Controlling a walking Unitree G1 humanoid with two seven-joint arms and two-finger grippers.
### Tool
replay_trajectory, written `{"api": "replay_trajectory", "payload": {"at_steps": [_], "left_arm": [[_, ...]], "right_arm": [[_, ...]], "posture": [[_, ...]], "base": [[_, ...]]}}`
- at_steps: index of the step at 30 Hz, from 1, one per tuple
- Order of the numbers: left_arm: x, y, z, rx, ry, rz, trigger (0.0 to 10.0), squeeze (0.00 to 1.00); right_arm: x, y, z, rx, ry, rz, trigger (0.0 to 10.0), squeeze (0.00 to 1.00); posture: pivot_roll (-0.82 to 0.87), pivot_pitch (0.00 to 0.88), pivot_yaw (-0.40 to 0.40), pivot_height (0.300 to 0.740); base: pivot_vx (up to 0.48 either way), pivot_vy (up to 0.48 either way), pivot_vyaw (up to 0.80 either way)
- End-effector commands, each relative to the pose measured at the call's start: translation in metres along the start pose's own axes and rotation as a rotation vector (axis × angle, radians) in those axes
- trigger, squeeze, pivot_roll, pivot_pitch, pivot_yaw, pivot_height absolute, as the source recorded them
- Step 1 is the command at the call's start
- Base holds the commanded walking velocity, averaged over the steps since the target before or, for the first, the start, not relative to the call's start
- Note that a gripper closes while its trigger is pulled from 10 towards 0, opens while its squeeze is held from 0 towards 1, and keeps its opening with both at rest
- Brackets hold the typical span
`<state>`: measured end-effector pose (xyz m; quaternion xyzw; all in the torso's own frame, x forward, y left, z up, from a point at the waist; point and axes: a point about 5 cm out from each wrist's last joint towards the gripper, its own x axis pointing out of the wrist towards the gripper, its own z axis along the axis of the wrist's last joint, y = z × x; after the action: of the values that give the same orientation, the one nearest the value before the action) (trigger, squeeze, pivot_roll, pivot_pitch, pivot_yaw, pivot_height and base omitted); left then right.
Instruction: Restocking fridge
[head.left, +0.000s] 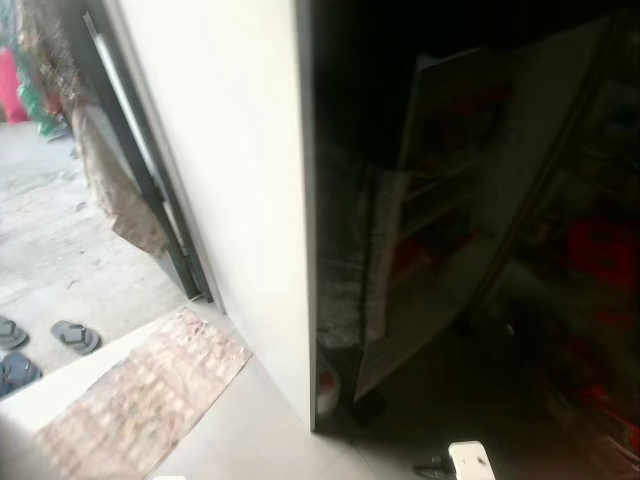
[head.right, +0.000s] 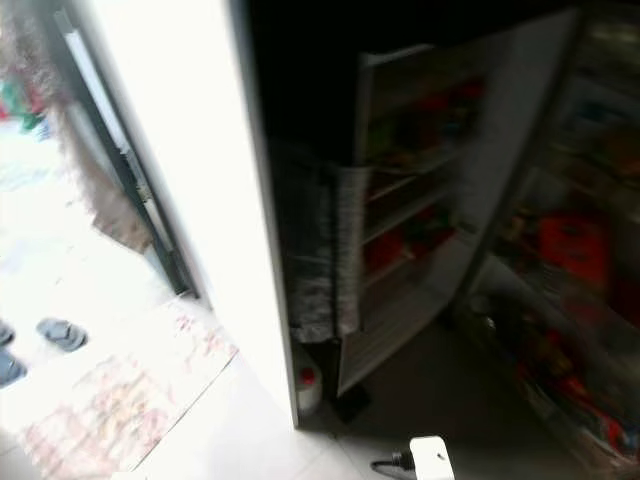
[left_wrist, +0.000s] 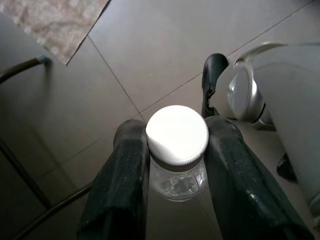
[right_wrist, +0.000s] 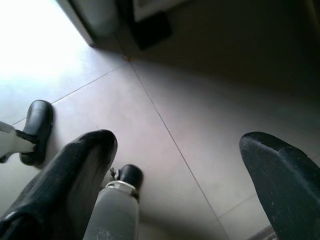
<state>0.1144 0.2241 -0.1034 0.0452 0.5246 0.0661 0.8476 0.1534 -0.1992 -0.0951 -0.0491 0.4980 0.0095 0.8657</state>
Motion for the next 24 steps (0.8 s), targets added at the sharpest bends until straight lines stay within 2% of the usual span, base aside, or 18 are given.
{"api": "replay_trajectory", "payload": {"at_steps": [1,6,10,11,14,18,20,24], "left_arm": [[-0.002,0.004,-0.009,0.014,0.017,0.012,10.0,0.00],[-0.004,0.013,-0.015,0.014,0.026,0.021,10.0,0.00],[-0.004,0.017,-0.014,0.016,0.026,0.025,10.0,0.00],[-0.003,0.017,-0.008,0.017,0.017,0.026,10.0,0.00],[0.000,0.011,0.004,0.021,-0.003,0.020,10.0,0.00],[0.004,0.000,0.019,0.026,-0.024,0.011,10.0,0.00],[0.004,-0.003,0.021,0.030,-0.026,0.009,10.0,0.00],[0.004,-0.003,0.018,0.032,-0.022,0.007,10.0,0.00]], "right_arm": [[-0.001,-0.001,-0.004,0.003,0.013,-0.005,10.0,0.00],[-0.001,-0.002,-0.005,0.007,0.015,-0.003,10.0,0.00],[-0.001,0.000,-0.006,0.022,0.024,0.013,10.0,0.00],[-0.001,0.001,-0.006,0.015,0.025,0.015,10.0,0.00],[-0.001,0.002,-0.005,0.005,0.019,0.017,10.0,0.00],[-0.001,0.002,-0.004,-0.001,0.010,0.020,10.0,0.00],[-0.001,0.001,-0.006,0.018,0.018,0.016,10.0,0.00],[-0.001,0.001,-0.007,0.036,0.024,0.028,10.0,0.00]], "posture": [[0.05,0.000,-0.010,0.740],[0.05,0.000,-0.011,0.740],[0.05,0.000,-0.010,0.740],[0.05,0.000,-0.010,0.740],[0.05,0.000,-0.010,0.740],[0.05,0.000,-0.011,0.740],[0.05,0.000,-0.011,0.740],[0.05,0.000,-0.011,0.740]], "base": [[0.000,0.000,0.80],[0.000,0.000,0.72],[0.000,0.000,0.00],[0.000,0.000,0.00],[0.000,0.000,0.00],[0.000,0.000,0.71],[0.000,-0.120,0.80],[0.000,-0.241,0.00]]}}
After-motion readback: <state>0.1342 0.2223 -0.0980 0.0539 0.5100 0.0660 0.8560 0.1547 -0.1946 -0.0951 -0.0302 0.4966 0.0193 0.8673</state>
